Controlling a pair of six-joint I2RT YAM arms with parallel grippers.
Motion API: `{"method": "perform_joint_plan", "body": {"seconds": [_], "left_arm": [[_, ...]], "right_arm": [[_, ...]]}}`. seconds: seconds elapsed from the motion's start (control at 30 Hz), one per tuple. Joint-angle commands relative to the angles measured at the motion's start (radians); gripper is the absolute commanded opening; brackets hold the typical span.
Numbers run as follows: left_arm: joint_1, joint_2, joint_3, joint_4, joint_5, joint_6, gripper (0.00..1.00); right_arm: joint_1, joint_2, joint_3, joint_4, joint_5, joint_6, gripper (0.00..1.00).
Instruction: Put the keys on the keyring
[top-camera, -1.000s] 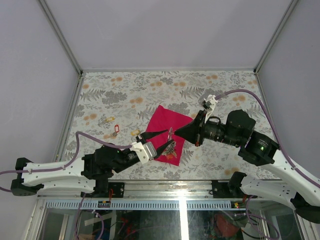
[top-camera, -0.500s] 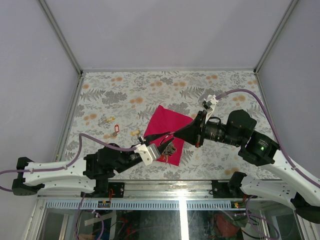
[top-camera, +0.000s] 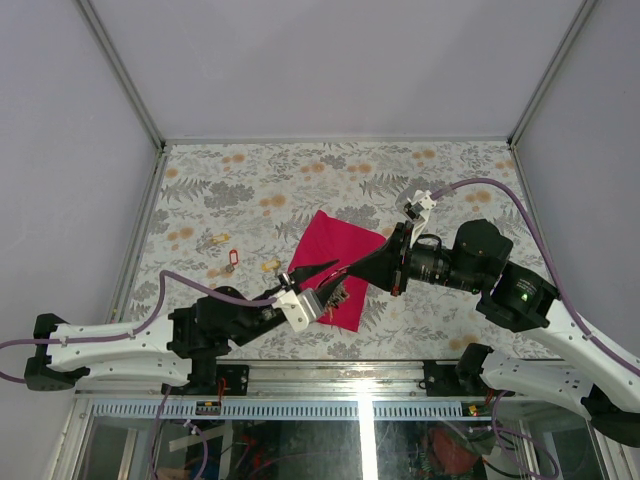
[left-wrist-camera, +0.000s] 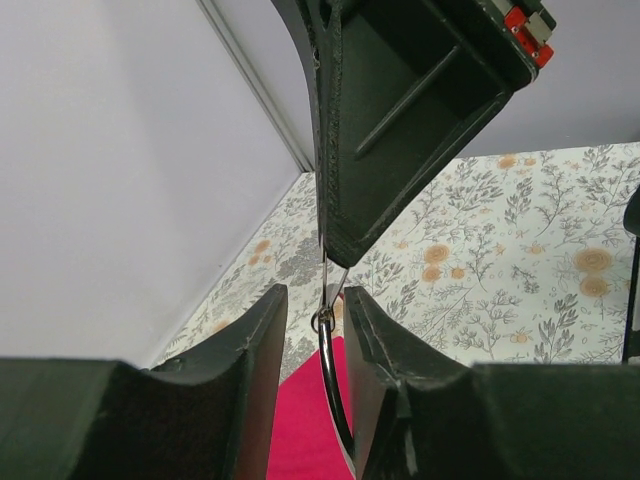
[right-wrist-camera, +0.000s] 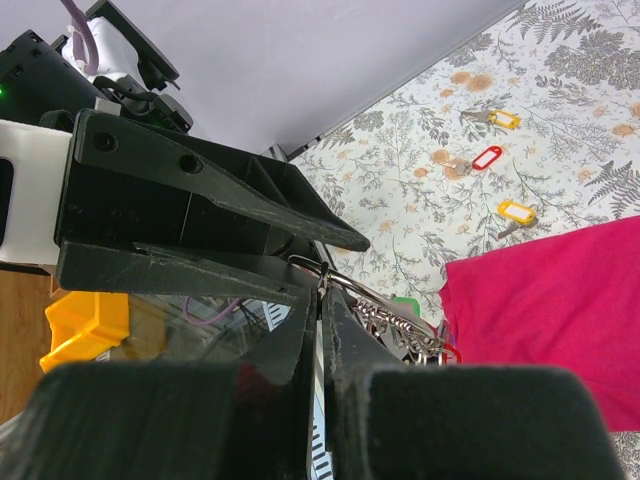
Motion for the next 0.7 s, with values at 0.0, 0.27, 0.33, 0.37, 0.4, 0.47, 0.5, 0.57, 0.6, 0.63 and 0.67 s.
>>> {"method": "perform_joint_plan", "body": {"seconds": [0.0,0.27,0.33,0.37,0.4,0.47,0.5,0.57,0.6,0.63,0.67], "left_arm": [[0.003,-0.010,0.043,0.052,-0.025,0.031,0.31],[0.003,0.014,0.049,0.034,-0.038,0.051,0.33],[0.003,0.017,0.050,0.032,-0.043,0.054,0.33],[0.004,0.020,0.050,0.033,-0.046,0.054,0.32],[0.003,0.019,0.050,0.033,-0.047,0.054,0.29],[0.003,0.021,0.052,0.032,-0.048,0.056,0.25],[0.003,0.022,0.052,0.033,-0.050,0.057,0.23],[0.003,0.023,0.053,0.031,-0.053,0.058,0.19],[0.003,0.022,0.054,0.030,-0.056,0.057,0.17],[0.003,0.022,0.053,0.031,-0.058,0.057,0.16],[0.003,0.022,0.053,0.030,-0.059,0.057,0.14]], "right_arm": [[0.001,-0.024,0.029,0.057,0.009,-0.001,0.00],[0.001,-0.012,0.037,0.068,-0.028,0.000,0.00],[0.002,-0.013,0.036,0.072,-0.039,0.003,0.00],[0.002,-0.012,0.036,0.074,-0.043,0.004,0.00],[0.002,-0.011,0.035,0.074,-0.048,0.004,0.00],[0.002,-0.010,0.036,0.075,-0.053,0.004,0.00],[0.002,-0.009,0.035,0.076,-0.056,0.003,0.00],[0.002,-0.009,0.035,0.078,-0.059,0.005,0.00],[0.002,-0.009,0.035,0.079,-0.060,0.005,0.00],[0.002,-0.010,0.036,0.080,-0.060,0.005,0.00],[0.002,-0.011,0.036,0.080,-0.060,0.005,0.00]]}}
